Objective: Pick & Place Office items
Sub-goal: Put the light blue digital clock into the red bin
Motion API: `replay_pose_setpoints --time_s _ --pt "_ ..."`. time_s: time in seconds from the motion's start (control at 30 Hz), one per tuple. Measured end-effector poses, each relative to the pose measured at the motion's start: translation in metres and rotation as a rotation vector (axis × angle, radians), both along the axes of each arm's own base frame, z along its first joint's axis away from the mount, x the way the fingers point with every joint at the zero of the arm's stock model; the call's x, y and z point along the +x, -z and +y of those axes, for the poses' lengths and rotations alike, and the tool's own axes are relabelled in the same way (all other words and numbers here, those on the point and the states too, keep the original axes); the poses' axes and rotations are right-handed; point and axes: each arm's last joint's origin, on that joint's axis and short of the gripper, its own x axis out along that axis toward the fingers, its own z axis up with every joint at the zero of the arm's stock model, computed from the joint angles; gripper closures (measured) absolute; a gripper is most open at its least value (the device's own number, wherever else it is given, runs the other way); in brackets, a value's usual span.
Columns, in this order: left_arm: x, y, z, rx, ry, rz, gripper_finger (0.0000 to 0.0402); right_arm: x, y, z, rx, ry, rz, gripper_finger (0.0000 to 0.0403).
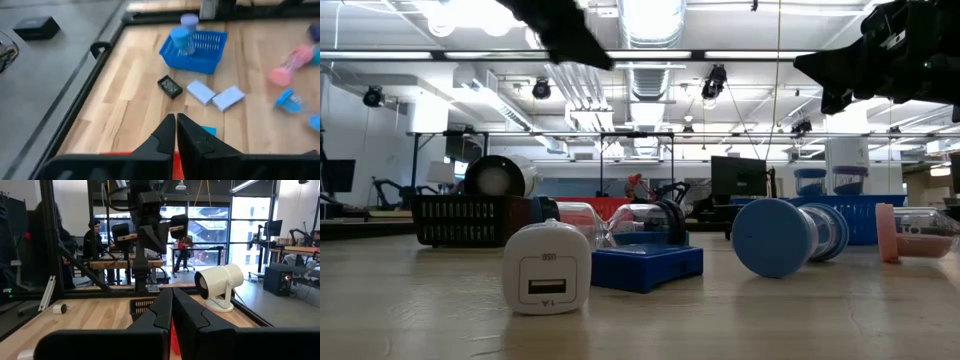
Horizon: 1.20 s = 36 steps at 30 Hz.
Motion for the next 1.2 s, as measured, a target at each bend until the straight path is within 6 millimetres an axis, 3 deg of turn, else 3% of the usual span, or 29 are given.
replay_pose_setpoints --time_s 0.1,0.23,0.47,0.77,1.2 --pt "0.036 0.004 0.001 0.012 0.052 0.132 0.0354 0.0 0.0 0.0 0.0 0.0 0.001 0.0394" --pt "0.077 0.024 0.0 -0.035 0.149 0.307 0.0304 0.0 0.001 0.0 0.003 0.0 0.015 0.0394" --pt "0.123 0.069 0.006 -0.052 0.242 0.51 0.0175 0.001 0.003 0.0 0.002 0.001 0.033 0.0394" --pt "0.142 0.114 0.017 -0.072 0.247 0.613 0.0015 0.001 0.004 0.0 -0.009 0.003 0.04 0.0394" --pt "0.149 0.143 0.034 -0.154 0.23 0.651 0.0003 0.001 0.004 0.0 -0.018 0.005 0.045 0.0394"
